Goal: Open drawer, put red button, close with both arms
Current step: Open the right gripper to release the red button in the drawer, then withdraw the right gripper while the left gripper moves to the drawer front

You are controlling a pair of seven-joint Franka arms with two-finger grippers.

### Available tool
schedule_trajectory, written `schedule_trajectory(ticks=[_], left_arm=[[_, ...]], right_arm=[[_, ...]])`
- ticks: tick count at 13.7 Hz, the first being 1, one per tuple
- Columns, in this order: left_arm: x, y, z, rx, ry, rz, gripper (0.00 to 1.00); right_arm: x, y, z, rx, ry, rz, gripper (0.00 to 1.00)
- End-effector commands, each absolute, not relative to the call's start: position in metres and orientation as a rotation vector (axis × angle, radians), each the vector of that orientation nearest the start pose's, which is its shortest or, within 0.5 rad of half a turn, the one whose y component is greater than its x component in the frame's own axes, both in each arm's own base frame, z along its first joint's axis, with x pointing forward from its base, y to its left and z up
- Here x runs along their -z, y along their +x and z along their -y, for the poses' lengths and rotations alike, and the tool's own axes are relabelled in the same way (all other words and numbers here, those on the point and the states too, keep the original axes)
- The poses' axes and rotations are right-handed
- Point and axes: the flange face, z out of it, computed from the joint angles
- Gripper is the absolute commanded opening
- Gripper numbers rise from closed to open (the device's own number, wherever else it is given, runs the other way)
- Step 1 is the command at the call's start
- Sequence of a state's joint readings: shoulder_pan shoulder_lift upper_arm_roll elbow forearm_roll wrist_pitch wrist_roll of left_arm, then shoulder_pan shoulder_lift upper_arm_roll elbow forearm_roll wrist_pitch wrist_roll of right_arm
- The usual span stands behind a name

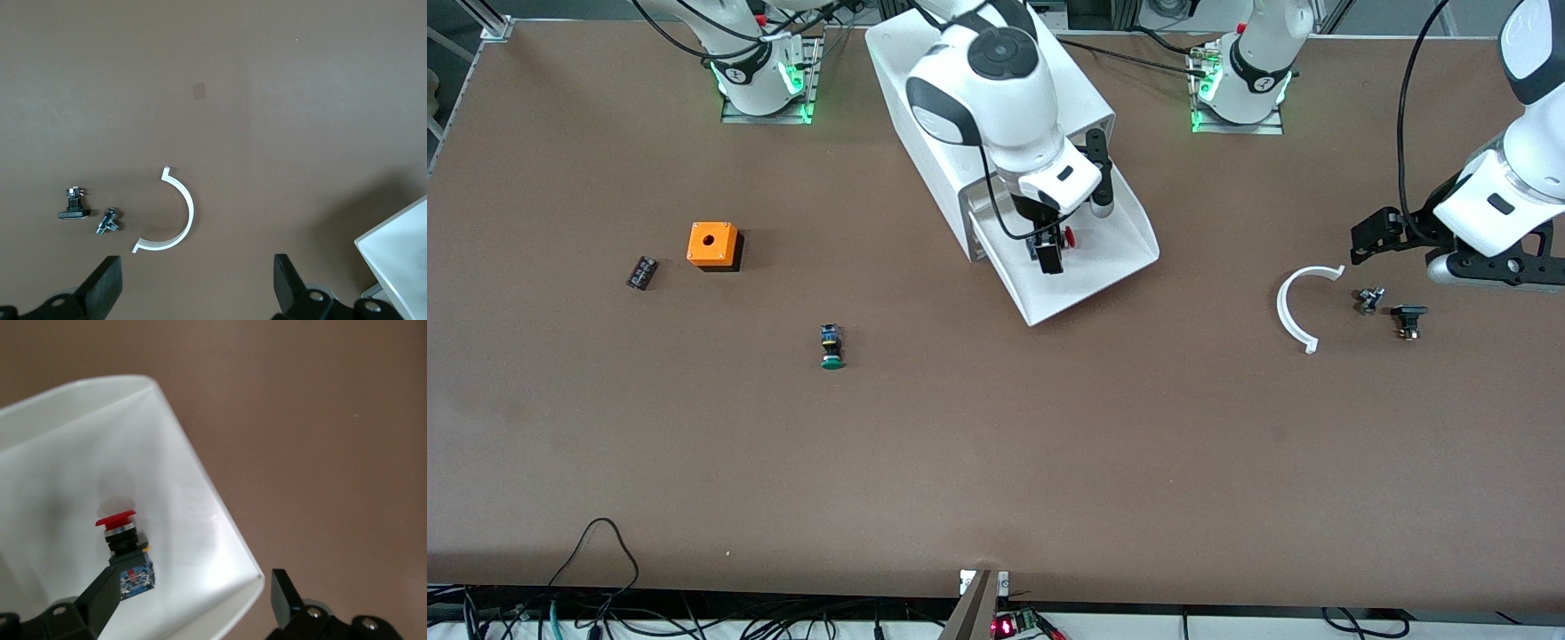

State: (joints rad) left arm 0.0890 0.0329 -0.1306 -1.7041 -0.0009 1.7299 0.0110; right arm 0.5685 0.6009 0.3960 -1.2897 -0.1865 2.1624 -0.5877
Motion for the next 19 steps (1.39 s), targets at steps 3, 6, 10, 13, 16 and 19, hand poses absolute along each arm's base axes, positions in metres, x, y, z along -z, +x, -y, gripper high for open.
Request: schedule_trajectory(ticks=[3, 6, 10, 13, 16, 19], left_arm=[[-0.561, 0.577, 0.025, 0.022, -3.147, -0.058, 1.00], [-0.544, 0.581, 0.057, 0.047, -3.153, 0.158, 1.00], [-0.488, 0.572, 0.122, 0.046, -3.125, 0.517, 1.00], [-0.433, 0.569, 0.159, 0.075, -3.124, 0.678, 1.00], [-0.374, 0.557, 0.202, 0.110, -3.114, 0.898, 1.00], [-0.326, 0.549, 0.218, 0.164, -3.152, 0.940, 1.00]], right_arm=[[-0.543, 0.531, -0.490, 0.597, -2.418, 1.760, 1.00], [-0.557, 0.560, -0.436, 0.559, -2.709, 1.331, 1.00], [-0.538, 0.606, -0.346, 0.419, -2.992, 0.604, 1.00], [-0.518, 0.616, -0.271, 0.245, -3.105, 0.361, 1.00], [-0.493, 0.607, -0.229, 0.100, -3.168, 0.013, 1.00], [-0.504, 0.601, -0.186, -0.025, -3.205, -0.178, 1.00]])
